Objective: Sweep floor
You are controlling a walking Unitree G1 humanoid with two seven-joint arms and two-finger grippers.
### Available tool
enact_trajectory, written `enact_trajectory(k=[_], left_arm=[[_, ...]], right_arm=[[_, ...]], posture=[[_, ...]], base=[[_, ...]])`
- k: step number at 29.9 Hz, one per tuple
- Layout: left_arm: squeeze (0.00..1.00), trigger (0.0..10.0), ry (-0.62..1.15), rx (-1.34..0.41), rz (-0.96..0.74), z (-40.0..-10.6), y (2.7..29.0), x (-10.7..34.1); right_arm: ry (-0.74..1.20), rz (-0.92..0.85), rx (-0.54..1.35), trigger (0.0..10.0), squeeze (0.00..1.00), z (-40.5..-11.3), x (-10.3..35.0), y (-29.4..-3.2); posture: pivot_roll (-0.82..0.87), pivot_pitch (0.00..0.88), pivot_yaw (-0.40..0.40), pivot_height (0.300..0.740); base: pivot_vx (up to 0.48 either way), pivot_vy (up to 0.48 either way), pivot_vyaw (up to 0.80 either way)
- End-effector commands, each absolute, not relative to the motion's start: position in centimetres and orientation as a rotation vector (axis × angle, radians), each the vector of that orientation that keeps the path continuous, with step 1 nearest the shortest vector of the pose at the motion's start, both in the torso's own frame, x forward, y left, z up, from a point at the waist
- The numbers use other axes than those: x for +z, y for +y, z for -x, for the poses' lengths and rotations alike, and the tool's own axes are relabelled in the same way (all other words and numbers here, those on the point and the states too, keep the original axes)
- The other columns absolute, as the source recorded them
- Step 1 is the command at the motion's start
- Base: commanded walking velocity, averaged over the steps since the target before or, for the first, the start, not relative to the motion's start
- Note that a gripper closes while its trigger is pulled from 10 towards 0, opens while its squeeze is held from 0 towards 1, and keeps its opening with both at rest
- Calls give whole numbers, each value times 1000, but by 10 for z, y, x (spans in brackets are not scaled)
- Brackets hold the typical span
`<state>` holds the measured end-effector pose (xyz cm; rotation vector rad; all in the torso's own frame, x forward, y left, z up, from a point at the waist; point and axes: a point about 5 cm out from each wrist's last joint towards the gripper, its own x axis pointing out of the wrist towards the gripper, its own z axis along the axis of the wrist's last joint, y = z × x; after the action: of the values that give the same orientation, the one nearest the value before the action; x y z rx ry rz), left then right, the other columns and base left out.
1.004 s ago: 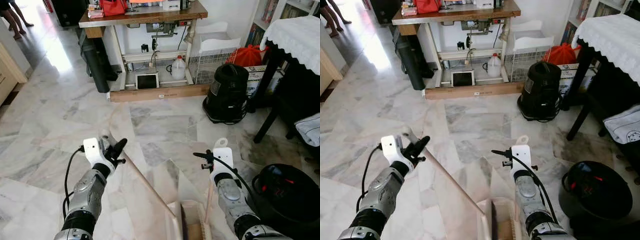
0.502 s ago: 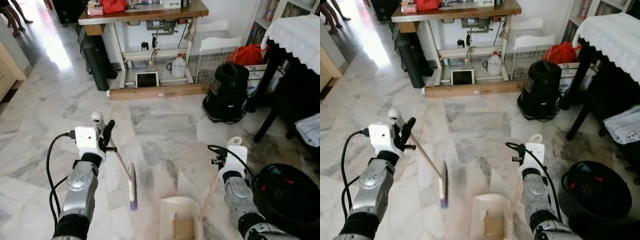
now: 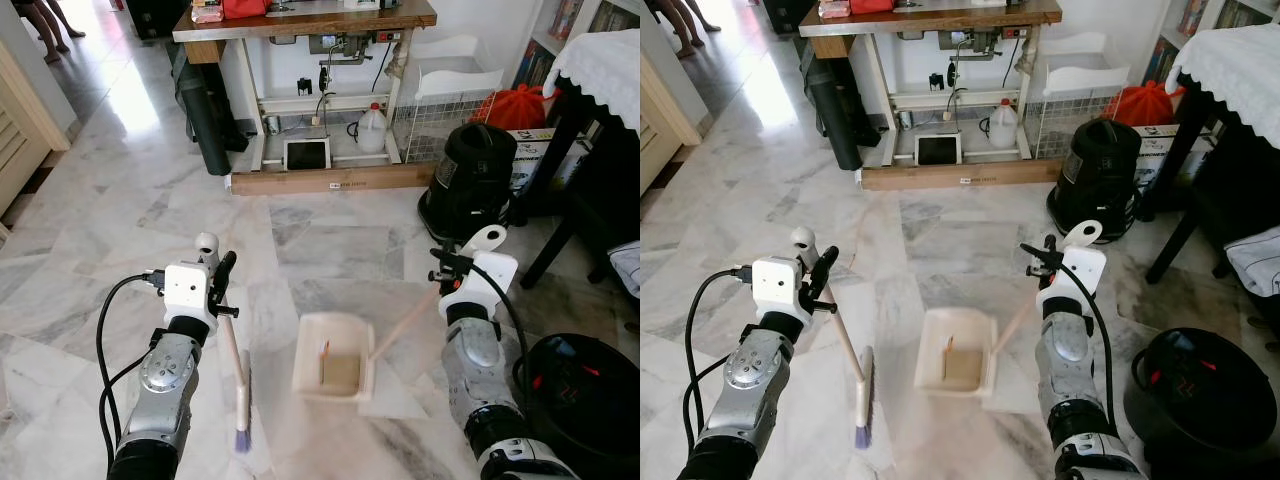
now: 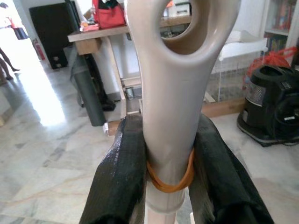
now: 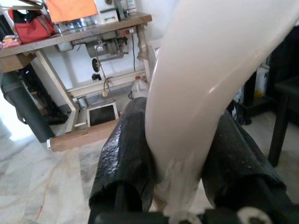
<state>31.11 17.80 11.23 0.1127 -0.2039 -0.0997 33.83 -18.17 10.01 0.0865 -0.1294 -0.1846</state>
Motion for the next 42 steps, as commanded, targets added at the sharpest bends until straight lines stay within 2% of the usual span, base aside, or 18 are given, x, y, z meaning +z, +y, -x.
enact_trajectory(k=[1, 17, 35, 42], left_arm=[[0, 10000, -237, -90, -132, -314, 182, 119], [0, 10000, -247, -76, -154, -318, 190, 122], [0, 10000, -212, -81, -170, -309, 188, 111], [0, 10000, -222, -69, -196, -308, 193, 116]], right_arm=[[-159, -84, -155, 10000, 0, -342, 111, -173], [-186, -30, -165, 10000, 0, -338, 119, -184], [-178, 7, -190, 10000, 0, -312, 109, -200], [-150, -13, -177, 10000, 0, -310, 101, -193]], posture=[[88, 0, 51, 740], [75, 0, 58, 740], [28, 0, 96, 740], [81, 0, 86, 740]], base=[[0, 0, 675], [0, 0, 522], [0, 0, 791], [0, 0, 800]])
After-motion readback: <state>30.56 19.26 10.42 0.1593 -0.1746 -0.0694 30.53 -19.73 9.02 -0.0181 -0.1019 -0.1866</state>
